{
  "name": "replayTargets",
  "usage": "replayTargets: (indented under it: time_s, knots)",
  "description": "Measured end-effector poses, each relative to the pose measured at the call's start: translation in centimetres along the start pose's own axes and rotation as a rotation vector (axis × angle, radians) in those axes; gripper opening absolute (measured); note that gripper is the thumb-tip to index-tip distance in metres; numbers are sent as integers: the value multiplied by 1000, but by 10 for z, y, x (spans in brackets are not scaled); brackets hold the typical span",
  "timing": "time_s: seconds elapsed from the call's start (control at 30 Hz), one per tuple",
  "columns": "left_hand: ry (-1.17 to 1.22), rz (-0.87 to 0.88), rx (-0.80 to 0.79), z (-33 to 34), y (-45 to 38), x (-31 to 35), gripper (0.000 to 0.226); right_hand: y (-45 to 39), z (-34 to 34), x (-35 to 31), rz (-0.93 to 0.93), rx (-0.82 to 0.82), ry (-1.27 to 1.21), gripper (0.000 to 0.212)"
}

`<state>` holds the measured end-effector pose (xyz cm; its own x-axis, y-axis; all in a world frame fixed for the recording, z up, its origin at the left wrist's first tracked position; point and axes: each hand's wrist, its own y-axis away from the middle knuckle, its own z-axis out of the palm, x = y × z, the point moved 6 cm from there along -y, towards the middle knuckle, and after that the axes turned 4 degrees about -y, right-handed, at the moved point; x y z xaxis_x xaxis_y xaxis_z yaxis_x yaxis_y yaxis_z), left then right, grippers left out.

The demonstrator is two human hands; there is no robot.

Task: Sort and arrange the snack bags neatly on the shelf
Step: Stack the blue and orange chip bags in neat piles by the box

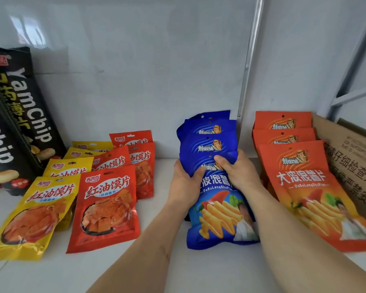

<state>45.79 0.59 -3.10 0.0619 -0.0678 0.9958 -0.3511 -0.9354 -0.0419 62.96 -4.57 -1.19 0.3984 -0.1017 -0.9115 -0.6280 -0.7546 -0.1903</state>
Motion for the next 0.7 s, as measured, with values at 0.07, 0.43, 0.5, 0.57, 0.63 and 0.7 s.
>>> replayTargets:
  time_s: [0.07,0.43,0.5,0.57,0.63,0.7]
  knots:
    - [1,1,9,-1,-1,-1,53,-1,0,-1,12,-2,34,59]
    - [84,-13,38,-10,-3,-4,49,90,-29,-36,22,46,423,89]
    - [85,-20,31,-11,-2,-4,48,117,-24,-27,13,41,420,85]
    - [86,-36,29,-12,1,-3,47,129,-17,-18,5,54,445,82]
    - [86,-39,26,-13,7,-1,44,132,-13,-14,17,66,453,80]
    - [102,-56,5,-12,15,-1,39,132,-13,-11,31,76,442,77]
